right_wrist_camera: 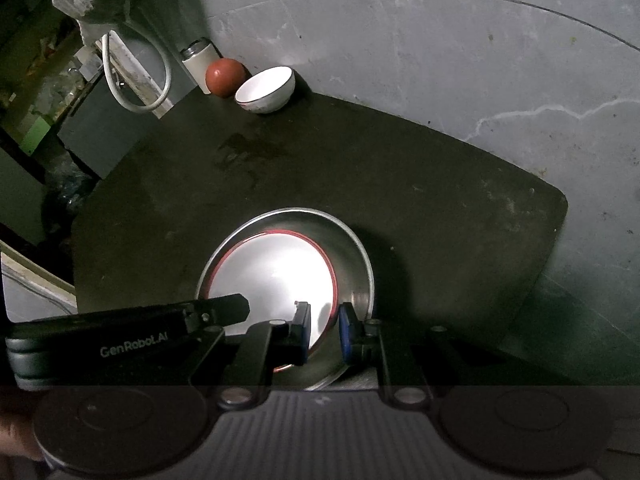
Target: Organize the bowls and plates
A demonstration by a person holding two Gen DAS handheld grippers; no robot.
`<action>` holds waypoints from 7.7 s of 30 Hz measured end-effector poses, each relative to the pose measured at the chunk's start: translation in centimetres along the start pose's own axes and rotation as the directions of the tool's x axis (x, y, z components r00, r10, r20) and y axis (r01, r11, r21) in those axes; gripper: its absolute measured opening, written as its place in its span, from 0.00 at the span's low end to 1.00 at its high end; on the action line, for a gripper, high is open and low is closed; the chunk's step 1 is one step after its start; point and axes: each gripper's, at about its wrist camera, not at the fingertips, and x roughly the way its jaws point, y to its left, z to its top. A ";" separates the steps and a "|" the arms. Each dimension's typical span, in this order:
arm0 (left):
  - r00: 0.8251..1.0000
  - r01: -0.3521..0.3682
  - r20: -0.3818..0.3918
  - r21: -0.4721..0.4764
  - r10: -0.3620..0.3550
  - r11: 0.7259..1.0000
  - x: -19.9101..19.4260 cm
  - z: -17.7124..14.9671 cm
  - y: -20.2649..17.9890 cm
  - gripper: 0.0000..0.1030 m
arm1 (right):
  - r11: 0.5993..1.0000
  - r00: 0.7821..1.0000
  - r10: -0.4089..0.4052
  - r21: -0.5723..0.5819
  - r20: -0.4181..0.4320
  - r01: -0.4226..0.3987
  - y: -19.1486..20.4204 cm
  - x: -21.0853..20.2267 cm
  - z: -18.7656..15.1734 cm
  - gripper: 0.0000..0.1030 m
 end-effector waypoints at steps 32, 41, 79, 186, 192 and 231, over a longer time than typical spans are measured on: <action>0.992 -0.016 0.122 -0.015 0.018 1.000 -2.6 2.6 -0.4 0.55 | 1.000 0.996 0.023 0.000 0.085 -0.023 -0.4 -2.5 1.9 0.31; 0.980 -0.085 0.173 -0.081 0.098 0.993 -2.0 6.6 2.0 0.86 | 0.999 0.995 0.048 -0.025 0.092 -0.046 -0.4 -1.0 5.1 0.60; 0.955 -0.261 0.105 -0.138 0.276 0.955 11.0 24.4 11.0 0.99 | 0.967 0.975 0.058 0.229 0.213 -0.108 0.5 15.6 17.5 0.87; 0.990 -0.017 0.140 0.042 0.011 0.999 -2.4 -0.7 -1.0 0.09 | 0.990 0.978 0.085 0.093 0.192 -0.105 -1.0 -1.9 -0.8 0.15; 0.993 -0.048 0.115 0.047 0.042 0.998 -2.3 -1.0 -1.1 0.10 | 0.994 0.986 0.065 0.081 0.156 -0.078 -0.5 -1.7 -1.1 0.15; 0.998 -0.054 0.027 0.060 0.052 0.997 -0.1 -0.3 -1.6 0.17 | 0.997 0.997 0.031 0.075 0.069 -0.036 -1.0 -0.2 -0.5 0.18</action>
